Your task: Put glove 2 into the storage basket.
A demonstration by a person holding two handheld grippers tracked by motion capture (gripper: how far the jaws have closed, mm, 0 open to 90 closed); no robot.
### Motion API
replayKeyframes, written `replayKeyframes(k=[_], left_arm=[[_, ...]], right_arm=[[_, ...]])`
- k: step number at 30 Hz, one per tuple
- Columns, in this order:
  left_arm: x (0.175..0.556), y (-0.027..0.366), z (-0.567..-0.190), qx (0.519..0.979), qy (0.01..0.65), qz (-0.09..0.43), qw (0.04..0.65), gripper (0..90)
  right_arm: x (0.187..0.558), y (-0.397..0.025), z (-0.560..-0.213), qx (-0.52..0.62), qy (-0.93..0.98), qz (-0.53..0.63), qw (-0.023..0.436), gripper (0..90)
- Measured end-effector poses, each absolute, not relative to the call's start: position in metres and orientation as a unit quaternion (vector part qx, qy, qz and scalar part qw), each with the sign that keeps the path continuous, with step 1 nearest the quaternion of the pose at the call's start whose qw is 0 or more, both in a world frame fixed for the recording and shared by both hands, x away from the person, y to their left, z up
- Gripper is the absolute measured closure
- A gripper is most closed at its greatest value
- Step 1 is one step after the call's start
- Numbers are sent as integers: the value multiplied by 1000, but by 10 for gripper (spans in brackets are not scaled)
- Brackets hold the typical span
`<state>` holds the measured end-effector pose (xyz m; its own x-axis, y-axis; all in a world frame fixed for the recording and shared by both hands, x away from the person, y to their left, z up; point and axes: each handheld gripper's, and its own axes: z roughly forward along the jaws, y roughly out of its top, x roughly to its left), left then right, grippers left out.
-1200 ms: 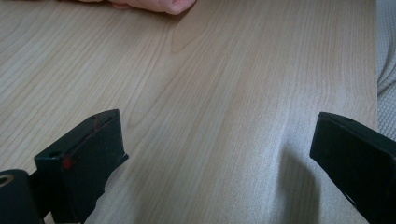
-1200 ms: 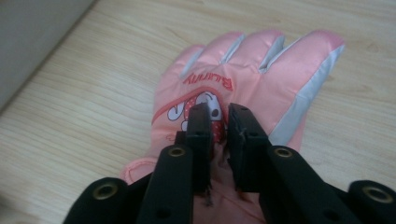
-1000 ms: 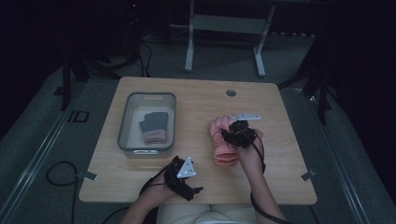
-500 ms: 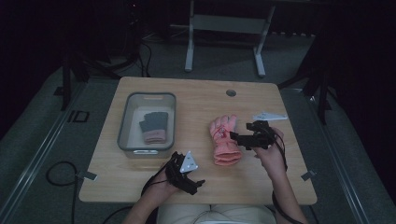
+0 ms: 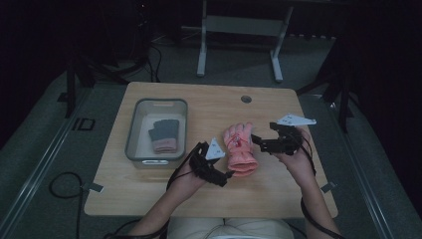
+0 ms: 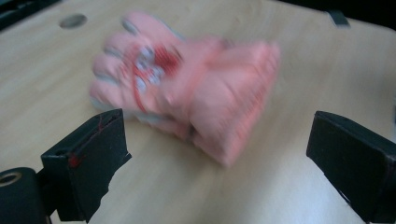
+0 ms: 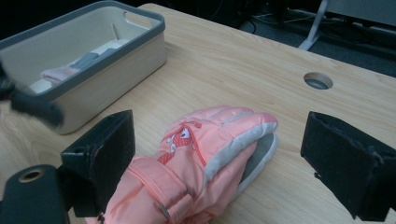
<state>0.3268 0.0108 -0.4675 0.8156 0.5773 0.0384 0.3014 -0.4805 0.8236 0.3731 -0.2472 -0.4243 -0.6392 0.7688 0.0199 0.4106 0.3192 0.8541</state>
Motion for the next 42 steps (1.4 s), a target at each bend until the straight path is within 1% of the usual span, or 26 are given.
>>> replayKeyframes(k=[1, 3, 4, 7, 8, 9, 11, 12, 13, 14, 16, 18, 21, 22, 24, 26, 27, 29, 30, 31, 32, 33, 34, 37, 40, 42], left_arm=[[333, 10, -464, 844, 265, 161, 438, 48], [344, 7, -460, 839, 279, 163, 437, 129], [348, 6, -458, 837, 283, 162, 440, 139], [367, 5, -457, 828, 310, 156, 440, 218], [371, 5, -458, 825, 320, 153, 440, 236], [378, 4, -460, 826, 330, 150, 432, 252], [392, 3, -468, 824, 354, 124, 425, 253], [398, 1, -473, 827, 365, 112, 412, 252], [403, -2, -479, 835, 369, 104, 395, 230], [407, -5, -484, 842, 369, 97, 381, 190], [413, -9, -494, 842, 383, 85, 371, 175], [420, -10, -502, 833, 403, 63, 374, 170], [426, -14, -513, 828, 423, 44, 364, 171], [428, -15, -516, 827, 428, 34, 363, 173], [432, -17, -523, 819, 443, 11, 364, 175], [436, -18, -530, 816, 449, -6, 363, 204], [437, -19, -533, 813, 453, -15, 364, 205], [440, -18, -538, 809, 459, -33, 367, 239], [441, -18, -541, 803, 465, -43, 371, 241], [442, -17, -544, 798, 464, -57, 379, 260], [443, -16, -546, 795, 467, -70, 382, 310], [443, -15, -547, 791, 470, -78, 383, 323], [444, -15, -547, 788, 471, -90, 386, 356], [444, -15, -545, 785, 469, -102, 392, 514], [440, -18, -534, 799, 457, -79, 383, 695], [438, -20, -529, 804, 453, -72, 379, 730]], right_arm=[[375, -246, -425, 378, 789, 440, 204, 175], [379, -245, -426, 385, 790, 431, 206, 388], [382, -244, -428, 384, 794, 428, 199, 511], [389, -238, -435, 390, 797, 418, 192, 647], [392, -235, -439, 398, 796, 416, 190, 660], [394, -232, -442, 401, 796, 415, 186, 651], [401, -226, -452, 413, 793, 409, 184, 581], [403, -224, -456, 414, 794, 407, 182, 562], [405, -222, -461, 416, 795, 404, 177, 530], [407, -220, -465, 423, 793, 401, 178, 505], [410, -220, -475, 435, 793, 395, 160, 442], [412, -220, -486, 443, 797, 379, 158, 435], [416, -225, -501, 455, 803, 357, 146, 410], [418, -228, -505, 462, 803, 353, 133, 396], [421, -234, -512, 475, 800, 352, 107, 391], [423, -237, -516, 478, 800, 351, 89, 392], [424, -238, -518, 476, 802, 350, 83, 401], [425, -237, -520, 476, 804, 350, 71, 463], [425, -236, -522, 475, 805, 349, 65, 498], [425, -235, -522, 473, 807, 347, 64, 521], [425, -234, -521, 471, 810, 344, 66, 541], [425, -232, -521, 468, 813, 339, 69, 556], [424, -231, -521, 468, 813, 338, 69, 570], [423, -230, -520, 471, 811, 339, 73, 606], [420, -229, -520, 471, 806, 347, 81, 642], [418, -229, -518, 474, 802, 354, 81, 658]])
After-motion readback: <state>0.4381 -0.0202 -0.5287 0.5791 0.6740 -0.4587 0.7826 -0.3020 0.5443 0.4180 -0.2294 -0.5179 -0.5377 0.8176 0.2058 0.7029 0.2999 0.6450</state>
